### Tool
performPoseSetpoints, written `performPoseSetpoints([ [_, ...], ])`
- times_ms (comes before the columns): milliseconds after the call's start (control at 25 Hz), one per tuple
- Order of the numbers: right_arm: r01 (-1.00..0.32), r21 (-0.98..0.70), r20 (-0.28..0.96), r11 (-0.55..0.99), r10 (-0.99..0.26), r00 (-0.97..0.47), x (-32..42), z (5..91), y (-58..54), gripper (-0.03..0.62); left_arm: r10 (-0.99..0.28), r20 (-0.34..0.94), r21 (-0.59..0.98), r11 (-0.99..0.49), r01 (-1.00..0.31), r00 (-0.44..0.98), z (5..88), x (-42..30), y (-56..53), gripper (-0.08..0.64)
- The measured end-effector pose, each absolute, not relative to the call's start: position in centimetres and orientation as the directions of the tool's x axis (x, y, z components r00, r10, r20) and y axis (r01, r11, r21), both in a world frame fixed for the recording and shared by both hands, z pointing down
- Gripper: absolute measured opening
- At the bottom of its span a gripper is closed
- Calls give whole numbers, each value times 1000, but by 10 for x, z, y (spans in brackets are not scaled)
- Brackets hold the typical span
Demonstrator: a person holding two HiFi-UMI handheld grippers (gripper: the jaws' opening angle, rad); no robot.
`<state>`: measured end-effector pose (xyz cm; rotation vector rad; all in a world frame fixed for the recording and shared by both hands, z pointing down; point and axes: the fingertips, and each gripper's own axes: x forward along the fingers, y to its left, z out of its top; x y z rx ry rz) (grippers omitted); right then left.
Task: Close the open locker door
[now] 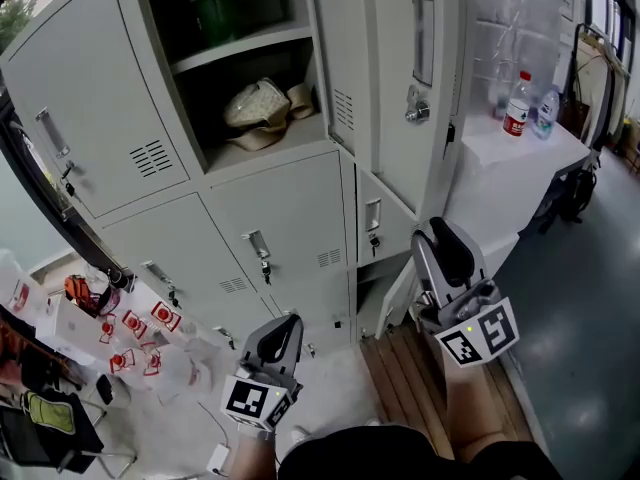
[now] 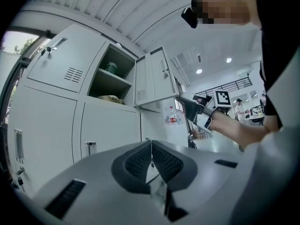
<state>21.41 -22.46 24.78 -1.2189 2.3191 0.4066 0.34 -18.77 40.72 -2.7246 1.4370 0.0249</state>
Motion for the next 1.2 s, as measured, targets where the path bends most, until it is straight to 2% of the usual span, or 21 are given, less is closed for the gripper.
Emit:
performPoseSetpoints([
  [520,-895,-17,-616,446,-710,-342,199,227,-225,103,-813,-87,-93,-569,-817,576,382,-49,-191,23],
  [1200,-870,28,-614,492,-678,-403,96,224,-216,118,-878,-59,-82,-470,-879,475,389,-131,-175,23],
])
